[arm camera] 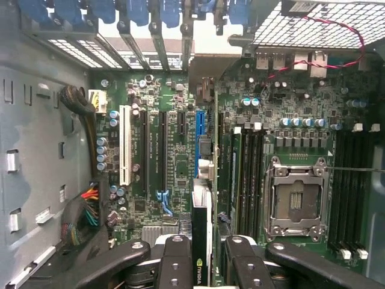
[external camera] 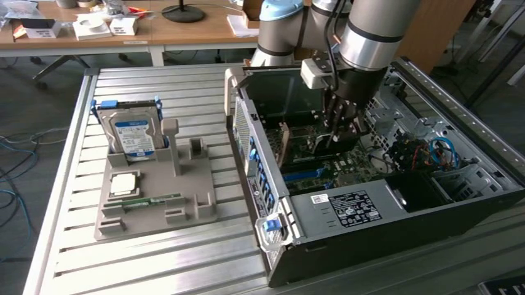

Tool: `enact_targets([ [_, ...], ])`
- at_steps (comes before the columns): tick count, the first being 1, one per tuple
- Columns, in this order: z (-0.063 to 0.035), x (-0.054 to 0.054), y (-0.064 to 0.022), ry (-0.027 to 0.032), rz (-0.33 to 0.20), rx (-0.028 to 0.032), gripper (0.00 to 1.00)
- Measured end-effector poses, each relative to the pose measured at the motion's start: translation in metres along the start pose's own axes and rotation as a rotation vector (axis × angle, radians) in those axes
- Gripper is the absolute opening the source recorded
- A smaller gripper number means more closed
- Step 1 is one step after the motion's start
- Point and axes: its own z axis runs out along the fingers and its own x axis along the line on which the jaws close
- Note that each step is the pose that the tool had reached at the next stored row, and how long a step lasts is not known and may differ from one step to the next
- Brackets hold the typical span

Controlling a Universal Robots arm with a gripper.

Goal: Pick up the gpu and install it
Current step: 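Insert the gpu into the slot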

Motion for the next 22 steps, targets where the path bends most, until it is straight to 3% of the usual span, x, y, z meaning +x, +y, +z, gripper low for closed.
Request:
enact_targets([
  [10,0.0006,0.000,0.0048,0.0001,0.000,0.0000,0.26],
  [22,0.0171,0.002,0.0086,0.0000,0.000,0.0000,0.26],
])
